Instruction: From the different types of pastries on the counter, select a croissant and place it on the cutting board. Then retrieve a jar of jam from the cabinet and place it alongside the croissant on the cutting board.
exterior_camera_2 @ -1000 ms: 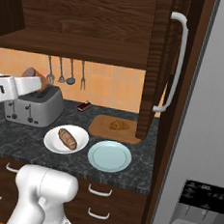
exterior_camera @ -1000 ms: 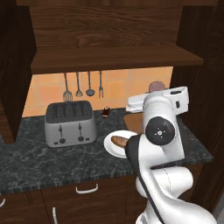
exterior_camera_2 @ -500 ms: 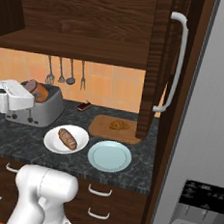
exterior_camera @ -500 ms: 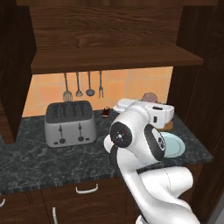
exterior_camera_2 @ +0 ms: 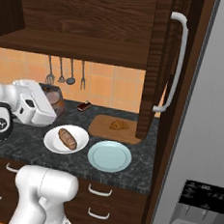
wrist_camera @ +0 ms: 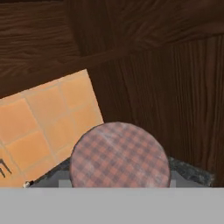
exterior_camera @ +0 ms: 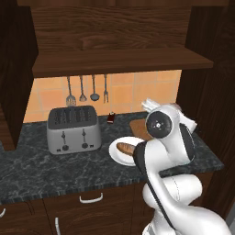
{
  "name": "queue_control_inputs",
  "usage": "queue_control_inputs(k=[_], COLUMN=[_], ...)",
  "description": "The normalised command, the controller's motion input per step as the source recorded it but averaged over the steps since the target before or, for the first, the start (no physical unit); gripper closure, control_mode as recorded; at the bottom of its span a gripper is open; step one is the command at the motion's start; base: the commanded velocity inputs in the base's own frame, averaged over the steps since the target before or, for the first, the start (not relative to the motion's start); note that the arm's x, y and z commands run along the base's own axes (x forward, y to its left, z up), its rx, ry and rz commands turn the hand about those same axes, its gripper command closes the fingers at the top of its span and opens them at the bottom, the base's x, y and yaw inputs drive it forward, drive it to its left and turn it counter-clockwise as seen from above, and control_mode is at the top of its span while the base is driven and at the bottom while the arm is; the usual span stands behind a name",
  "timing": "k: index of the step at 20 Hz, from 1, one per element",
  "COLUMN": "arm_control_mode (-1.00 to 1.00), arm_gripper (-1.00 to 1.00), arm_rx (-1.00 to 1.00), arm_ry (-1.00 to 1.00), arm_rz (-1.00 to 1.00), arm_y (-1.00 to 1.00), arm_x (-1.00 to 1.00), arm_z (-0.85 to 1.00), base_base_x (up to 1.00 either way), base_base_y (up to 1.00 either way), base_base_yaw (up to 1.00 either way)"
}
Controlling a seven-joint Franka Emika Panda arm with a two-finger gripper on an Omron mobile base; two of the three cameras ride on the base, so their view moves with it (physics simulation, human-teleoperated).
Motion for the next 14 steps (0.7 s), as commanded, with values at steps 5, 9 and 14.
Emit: queue_control_inputs(k=[5,9,14], arm_control_mode=[-1.0,-1.0,-1.0], arm_gripper=[1.0,1.0,1.0], arm_rx=[0.04,0.0,0.0], arm_ry=[0.0,0.0,0.0], arm_rz=[-0.1,-0.11,-0.19], arm_y=[-0.56,-0.48,-0.32], arm_x=[0.42,0.87,1.0], arm_z=[-0.63,-1.0,-1.0], base_base_x=[0.0,0.0,0.0], base_base_y=[0.0,0.0,0.0], base_base_yaw=[0.0,0.0,0.0])
